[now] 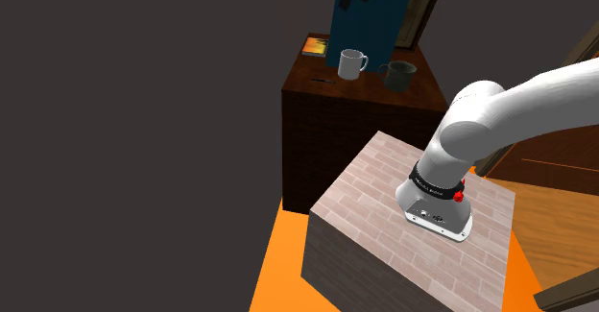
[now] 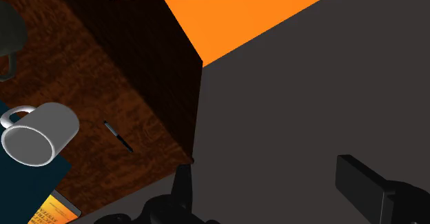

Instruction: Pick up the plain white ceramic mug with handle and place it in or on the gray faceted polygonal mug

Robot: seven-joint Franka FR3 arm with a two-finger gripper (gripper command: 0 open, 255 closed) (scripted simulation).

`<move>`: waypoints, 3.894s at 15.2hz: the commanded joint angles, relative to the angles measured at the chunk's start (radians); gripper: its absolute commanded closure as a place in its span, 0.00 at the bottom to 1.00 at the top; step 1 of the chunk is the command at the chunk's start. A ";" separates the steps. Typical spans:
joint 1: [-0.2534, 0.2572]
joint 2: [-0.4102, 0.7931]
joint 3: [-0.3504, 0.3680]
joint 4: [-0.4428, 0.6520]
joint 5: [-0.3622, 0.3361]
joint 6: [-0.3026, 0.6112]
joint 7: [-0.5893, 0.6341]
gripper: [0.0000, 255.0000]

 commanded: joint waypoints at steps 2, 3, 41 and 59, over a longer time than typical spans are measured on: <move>-0.004 0.010 -0.019 -0.012 -0.008 0.017 -0.020 0.00; -0.008 0.022 -0.038 -0.023 -0.017 0.034 -0.039 0.00; -0.151 1.062 -0.546 0.299 0.164 0.513 -0.820 0.00; -0.157 1.097 -0.538 0.276 0.187 0.565 -0.836 1.00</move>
